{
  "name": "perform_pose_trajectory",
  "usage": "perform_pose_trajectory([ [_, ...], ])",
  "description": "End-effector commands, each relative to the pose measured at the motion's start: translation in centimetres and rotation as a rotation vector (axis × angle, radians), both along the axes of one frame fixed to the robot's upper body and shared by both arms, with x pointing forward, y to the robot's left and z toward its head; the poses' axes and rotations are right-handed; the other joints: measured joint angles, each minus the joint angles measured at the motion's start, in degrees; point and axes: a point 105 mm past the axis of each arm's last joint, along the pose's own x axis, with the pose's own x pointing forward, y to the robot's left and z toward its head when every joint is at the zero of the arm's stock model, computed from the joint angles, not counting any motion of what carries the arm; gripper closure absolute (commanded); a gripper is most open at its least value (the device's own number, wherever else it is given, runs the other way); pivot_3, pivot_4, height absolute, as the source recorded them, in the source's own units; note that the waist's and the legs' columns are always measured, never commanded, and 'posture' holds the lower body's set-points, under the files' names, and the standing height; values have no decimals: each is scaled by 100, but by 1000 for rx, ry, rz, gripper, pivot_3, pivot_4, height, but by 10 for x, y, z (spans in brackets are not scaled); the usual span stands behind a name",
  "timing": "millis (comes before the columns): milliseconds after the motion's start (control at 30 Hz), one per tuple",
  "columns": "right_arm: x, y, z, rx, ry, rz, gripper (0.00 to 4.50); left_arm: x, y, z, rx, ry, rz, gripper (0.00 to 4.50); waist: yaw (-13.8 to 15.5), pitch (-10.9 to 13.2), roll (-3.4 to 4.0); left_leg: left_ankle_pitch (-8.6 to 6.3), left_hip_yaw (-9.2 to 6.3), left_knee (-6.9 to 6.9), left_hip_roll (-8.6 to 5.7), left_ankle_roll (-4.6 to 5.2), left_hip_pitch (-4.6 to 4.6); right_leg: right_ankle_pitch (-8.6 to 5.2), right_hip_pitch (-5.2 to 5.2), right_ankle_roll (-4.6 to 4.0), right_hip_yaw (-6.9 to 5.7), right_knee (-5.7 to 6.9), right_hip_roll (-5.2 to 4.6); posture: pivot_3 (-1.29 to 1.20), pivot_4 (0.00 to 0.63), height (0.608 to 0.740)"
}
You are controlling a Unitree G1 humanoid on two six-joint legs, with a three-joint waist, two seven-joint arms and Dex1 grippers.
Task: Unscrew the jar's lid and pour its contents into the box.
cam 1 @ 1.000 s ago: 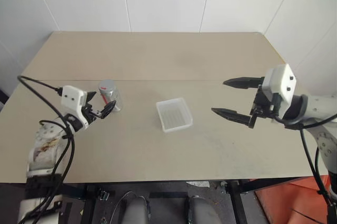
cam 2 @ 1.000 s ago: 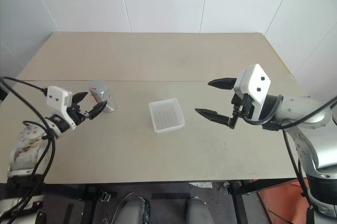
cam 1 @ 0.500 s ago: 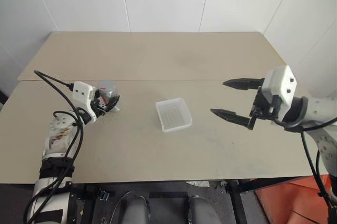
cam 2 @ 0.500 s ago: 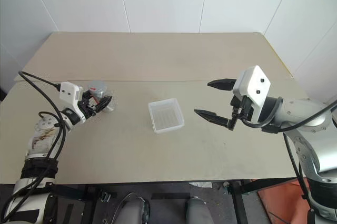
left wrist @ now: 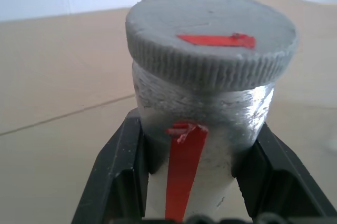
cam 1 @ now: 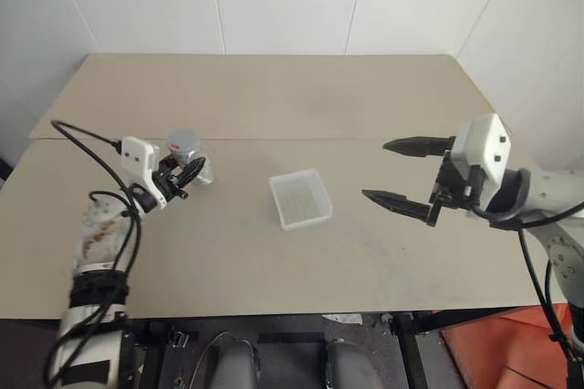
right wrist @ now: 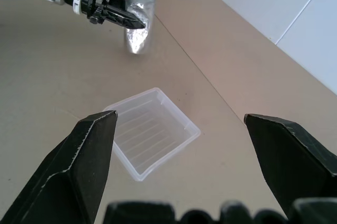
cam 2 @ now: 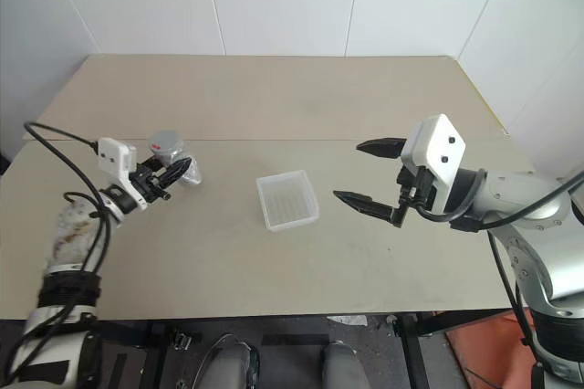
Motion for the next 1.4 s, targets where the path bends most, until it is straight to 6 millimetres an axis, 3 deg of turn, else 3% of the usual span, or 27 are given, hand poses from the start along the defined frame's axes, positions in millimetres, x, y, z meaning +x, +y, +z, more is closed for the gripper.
perform_pose_trajectory([
  [33, -2, 19, 24, 70, -61, 91, 0, -19, -26, 52, 53, -54, -253, 2630, -6, 0, 0, 0, -1, 1, 0, 0, -2, 0, -4, 0, 0, 1, 0, 0, 150, 740],
  [167, 5, 49, 45, 185, -22, 174, 0, -40, -42, 62, 144, 0, -513, 2630, -45, 0, 4, 0, 2, 1, 0, 0, 0, -1, -6, 0, 4, 4, 3, 0, 150, 740],
  [333, 17, 92, 66, 260, 54, 200, 0, -45, -59, 67, 162, 32, -677, 2630, -4, 0, 6, 2, 3, 4, 1, 1, -32, -1, -50, -2, 6, 22, 4, 0, 150, 740],
  [567, 25, 135, 65, 224, 120, 189, 0, -37, -82, 71, 185, -11, -775, 2630, 28, 0, 7, 2, -4, 8, -1, 2, -70, 1, -65, -2, -8, 29, 1, 0, 150, 740],
  [1033, 35, 158, 59, 191, 134, 207, 0, -36, -93, 76, 208, -45, -851, 2630, -11, 1, 7, 2, -12, 11, 0, 2, -71, 1, -71, -2, -8, 30, 5, 0, 150, 740],
  [1133, 36, 159, 59, 192, 142, 218, 637, -36, -91, 75, 210, -44, -851, 2630, -8, 1, 7, 2, -12, 11, -1, 2, -71, 2, -71, -2, -9, 30, 5, 0, 150, 740],
  [1233, 35, 159, 58, 197, 146, 235, 1651, -37, -90, 75, 219, -41, -853, 2630, -7, 1, 7, 2, -13, 11, -1, 2, -71, 2, -70, -2, -9, 30, 5, 0, 150, 740],
  [1400, 29, 158, 64, 227, 149, 320, 1733, -42, -89, 73, 247, -38, -890, 2630, -10, 1, 7, 2, -14, 11, -1, 2, -71, 2, -71, -2, -9, 30, 5, 0, 150, 740],
])
